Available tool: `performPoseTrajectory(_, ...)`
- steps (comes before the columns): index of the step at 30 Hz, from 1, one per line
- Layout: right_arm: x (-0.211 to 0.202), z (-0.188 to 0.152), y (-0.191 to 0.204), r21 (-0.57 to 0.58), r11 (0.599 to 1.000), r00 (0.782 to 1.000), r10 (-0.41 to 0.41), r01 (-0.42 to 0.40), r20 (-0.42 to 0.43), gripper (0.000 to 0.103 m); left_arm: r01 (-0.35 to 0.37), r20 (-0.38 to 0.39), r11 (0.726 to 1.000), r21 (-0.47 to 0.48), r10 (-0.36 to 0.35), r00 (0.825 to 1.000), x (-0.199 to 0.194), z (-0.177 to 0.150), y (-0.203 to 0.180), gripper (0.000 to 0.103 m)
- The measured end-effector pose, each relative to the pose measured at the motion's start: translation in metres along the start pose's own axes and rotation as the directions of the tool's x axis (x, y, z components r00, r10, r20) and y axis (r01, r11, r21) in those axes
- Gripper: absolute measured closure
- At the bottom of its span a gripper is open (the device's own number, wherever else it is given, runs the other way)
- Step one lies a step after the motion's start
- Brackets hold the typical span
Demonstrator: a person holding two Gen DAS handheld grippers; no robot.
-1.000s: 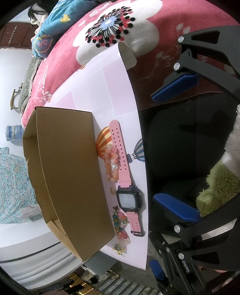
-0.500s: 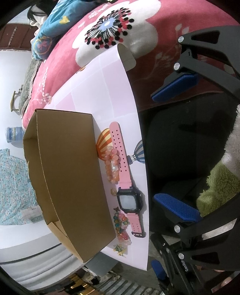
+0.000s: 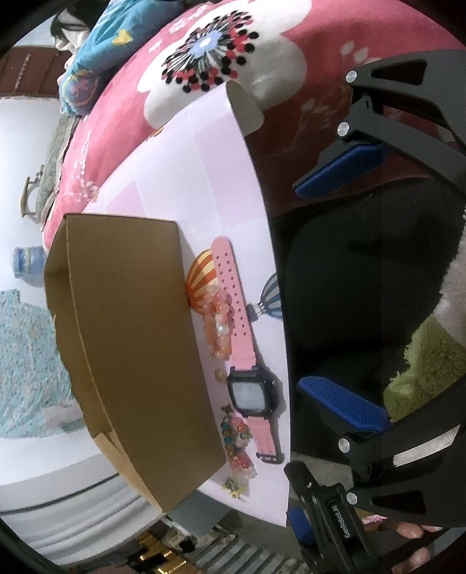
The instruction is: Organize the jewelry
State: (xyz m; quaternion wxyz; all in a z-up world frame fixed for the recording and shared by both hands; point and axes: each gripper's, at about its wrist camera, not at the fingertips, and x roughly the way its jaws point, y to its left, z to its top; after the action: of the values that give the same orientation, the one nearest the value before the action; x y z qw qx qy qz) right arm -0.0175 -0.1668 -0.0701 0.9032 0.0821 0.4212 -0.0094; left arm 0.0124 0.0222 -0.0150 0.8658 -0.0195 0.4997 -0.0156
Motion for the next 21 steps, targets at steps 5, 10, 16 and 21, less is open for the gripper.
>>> performPoseTrajectory(5,-0.006,-0.001,0.008,-0.074,0.996,0.996,0.059,-0.054,0.067,0.006,0.105,0.040,0.994,0.013,-0.106,0.994,0.000,-0.003,0.002,0.009)
performPoseTrajectory(10,-0.010,-0.001,0.015,-0.150,0.985,0.988,0.103,-0.085,0.112,0.006,0.260,0.086,0.966,-0.008,-0.258,0.962,-0.003,0.003,0.018,0.009)
performPoseTrajectory(16,-0.012,0.003,0.017,-0.222,0.968,0.979,0.151,-0.118,0.140,0.006,0.327,0.151,0.943,-0.054,-0.316,0.937,-0.010,0.008,0.036,0.009)
performPoseTrajectory(21,-0.016,0.009,0.025,-0.316,0.937,0.966,0.207,-0.149,0.157,0.006,0.311,0.167,0.950,-0.001,-0.307,0.937,-0.010,0.008,0.033,0.009)
